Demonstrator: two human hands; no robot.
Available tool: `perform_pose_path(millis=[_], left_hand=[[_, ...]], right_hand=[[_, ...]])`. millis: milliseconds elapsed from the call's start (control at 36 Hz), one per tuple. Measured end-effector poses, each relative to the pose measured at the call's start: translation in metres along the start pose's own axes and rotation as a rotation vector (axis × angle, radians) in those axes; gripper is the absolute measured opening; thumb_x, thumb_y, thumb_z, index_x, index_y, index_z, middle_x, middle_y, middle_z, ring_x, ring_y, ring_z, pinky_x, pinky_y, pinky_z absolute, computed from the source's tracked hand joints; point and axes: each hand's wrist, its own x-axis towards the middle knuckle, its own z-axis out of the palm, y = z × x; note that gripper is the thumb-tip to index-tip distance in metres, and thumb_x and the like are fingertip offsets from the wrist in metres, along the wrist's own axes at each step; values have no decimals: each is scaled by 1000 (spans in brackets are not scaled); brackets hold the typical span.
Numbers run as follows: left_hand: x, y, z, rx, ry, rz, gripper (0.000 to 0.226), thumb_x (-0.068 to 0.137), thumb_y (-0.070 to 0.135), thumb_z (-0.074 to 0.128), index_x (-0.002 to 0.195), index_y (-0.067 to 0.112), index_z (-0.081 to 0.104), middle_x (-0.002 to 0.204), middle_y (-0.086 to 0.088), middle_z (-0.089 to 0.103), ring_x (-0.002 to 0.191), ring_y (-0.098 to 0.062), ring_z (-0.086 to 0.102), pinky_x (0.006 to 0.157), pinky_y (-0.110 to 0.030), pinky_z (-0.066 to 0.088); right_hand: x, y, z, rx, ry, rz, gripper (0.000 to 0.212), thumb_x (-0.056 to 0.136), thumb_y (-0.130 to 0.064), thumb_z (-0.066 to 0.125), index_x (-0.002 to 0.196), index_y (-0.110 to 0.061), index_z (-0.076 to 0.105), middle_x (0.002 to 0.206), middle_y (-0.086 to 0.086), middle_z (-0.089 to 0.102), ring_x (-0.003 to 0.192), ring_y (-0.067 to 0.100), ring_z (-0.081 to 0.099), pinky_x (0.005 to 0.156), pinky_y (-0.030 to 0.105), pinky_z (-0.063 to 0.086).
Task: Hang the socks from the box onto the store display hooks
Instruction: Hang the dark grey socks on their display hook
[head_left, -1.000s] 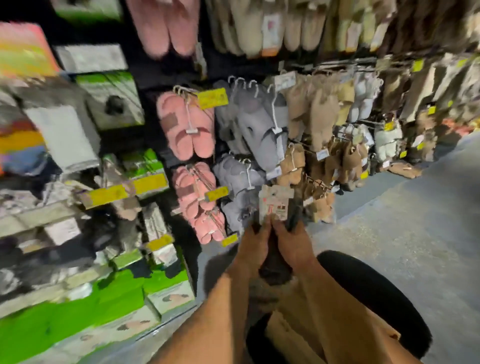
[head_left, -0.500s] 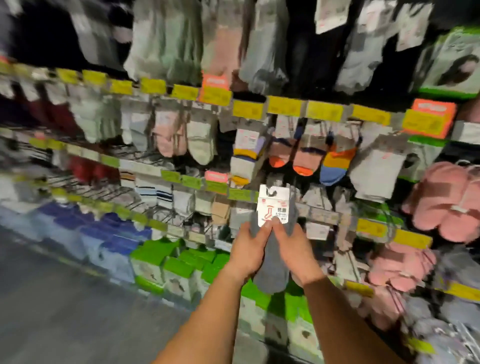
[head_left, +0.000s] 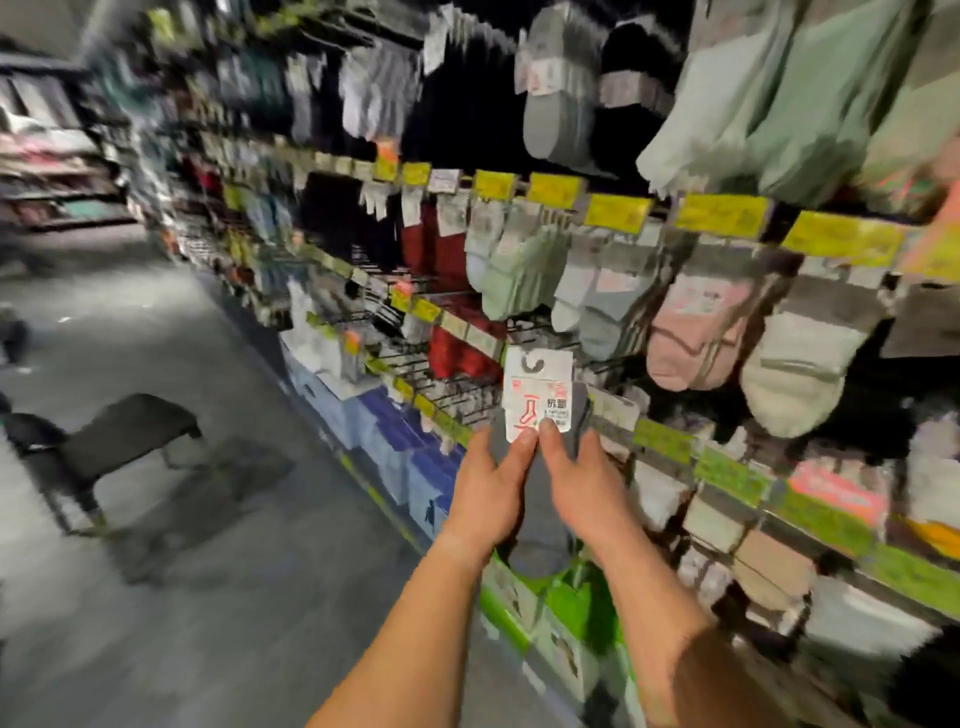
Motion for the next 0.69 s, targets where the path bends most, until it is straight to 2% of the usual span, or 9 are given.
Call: perform_pose_path(millis=[83,139,194,333,417,444,528,583,694], left_hand=[[54,-4,-28,-16,47,-37,45,94,56,61,126,25,58,121,10,67,116,-10,63,103,-42,50],[90,-2,-46,-28,74,-55,37,97,47,61,123,21,56,115,11,67,113,-11,64,94,-24,51],[121,4,-63,-31,112,-72,29,99,40,60,118,20,52,101,18,63,100,-4,64,71,-6,44],[196,4,-116,-73,173,-95,33,102,36,56,125,16,43,107,19,56,87,9,53,61,0,38],[235,-2,-147,-116,201,-84,59,104,41,50,149,7,33,117,16,50,112,0,38,69,-8,31],[250,-8,-159,-137,202,-92,58,104,43,48,149,8,34,113,20,49,113,-1,36,72,-10,29],[290,-22,-194,-147,190,-102,57,105,43,46,151,13,33,141,9,48,121,-4,42,77,-6,31],[319,-33,-221,-141,181,-89,63,105,44,47,155,11,29,144,6,43,133,-7,41,79,-1,32],[382,-56,-281,-138,173,-35,69,101,50,50,156,13,32,157,2,40,146,-16,36,101,-16,29]], right_hand=[[48,-28,36,5,-69,-44,68,95,-63,40,138,-11,44,141,20,52,127,35,50,96,37,39],[77,-52,59,33,-93,-66,64,96,-60,42,135,-10,46,138,20,53,126,36,50,98,39,40],[105,-77,82,65,-99,-95,59,97,-55,45,132,-7,48,136,20,55,124,36,52,95,37,41],[162,-132,145,72,-151,-138,60,98,-53,45,136,-7,47,140,19,53,126,35,50,96,36,39],[192,-158,183,90,-171,-186,62,98,-54,44,139,-8,46,142,17,53,128,33,50,98,35,38],[201,-167,197,91,-177,-195,64,98,-54,44,142,-8,44,144,16,51,130,33,49,100,36,38],[227,-192,240,66,-174,-203,63,100,-51,44,144,-7,40,146,16,48,133,33,46,100,35,37],[245,-207,271,86,-154,-216,59,99,-51,45,139,-8,45,142,17,52,129,34,49,98,36,39],[275,-245,338,101,-114,-191,55,100,-50,45,135,-8,47,138,17,54,127,34,50,95,35,39]])
